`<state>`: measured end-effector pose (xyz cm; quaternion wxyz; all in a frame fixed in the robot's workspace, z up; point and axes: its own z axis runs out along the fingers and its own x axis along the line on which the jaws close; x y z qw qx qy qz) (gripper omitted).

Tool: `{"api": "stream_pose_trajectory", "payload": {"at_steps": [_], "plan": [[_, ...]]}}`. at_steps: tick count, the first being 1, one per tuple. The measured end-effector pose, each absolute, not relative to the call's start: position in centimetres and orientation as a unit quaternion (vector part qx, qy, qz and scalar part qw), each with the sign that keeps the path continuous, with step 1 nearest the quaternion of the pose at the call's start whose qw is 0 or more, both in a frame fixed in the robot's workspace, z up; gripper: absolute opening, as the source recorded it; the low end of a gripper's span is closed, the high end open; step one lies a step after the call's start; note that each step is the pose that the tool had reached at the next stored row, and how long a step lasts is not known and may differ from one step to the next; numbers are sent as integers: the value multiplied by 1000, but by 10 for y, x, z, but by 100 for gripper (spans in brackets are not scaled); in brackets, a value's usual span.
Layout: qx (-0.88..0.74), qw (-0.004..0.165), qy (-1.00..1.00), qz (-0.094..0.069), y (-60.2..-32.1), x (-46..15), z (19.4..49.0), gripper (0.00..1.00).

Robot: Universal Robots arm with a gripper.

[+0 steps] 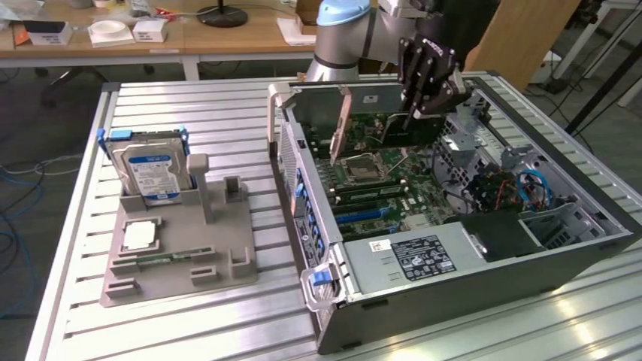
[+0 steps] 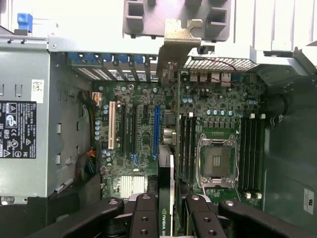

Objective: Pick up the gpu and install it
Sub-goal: 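Insert the gpu into the slot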

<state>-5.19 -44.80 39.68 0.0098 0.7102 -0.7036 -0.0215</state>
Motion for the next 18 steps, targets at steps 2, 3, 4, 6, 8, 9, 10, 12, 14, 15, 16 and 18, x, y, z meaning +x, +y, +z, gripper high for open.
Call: {"api": "stream_pose_trajectory", "payload": {"at_steps": [2, 3, 4, 6, 8, 9, 10, 12, 14, 15, 16, 18], "plan": [[710, 9, -704, -21, -447, -52, 393, 26], [710, 9, -704, -21, -447, -52, 391, 26], [710, 9, -704, -21, -446, -52, 390, 26], [710, 8, -704, -20, -445, -52, 386, 26], [710, 7, -704, -18, -444, -52, 383, 26], [710, 7, -704, -18, -444, -52, 382, 26], [710, 7, -704, -17, -444, -52, 380, 26], [710, 6, -704, -16, -444, -52, 377, 26], [710, 6, -704, -15, -444, -52, 373, 26], [710, 5, -704, -15, -444, -52, 372, 26], [710, 5, -704, -15, -444, -52, 370, 26], [710, 5, -704, -14, -444, -52, 366, 26]]}}
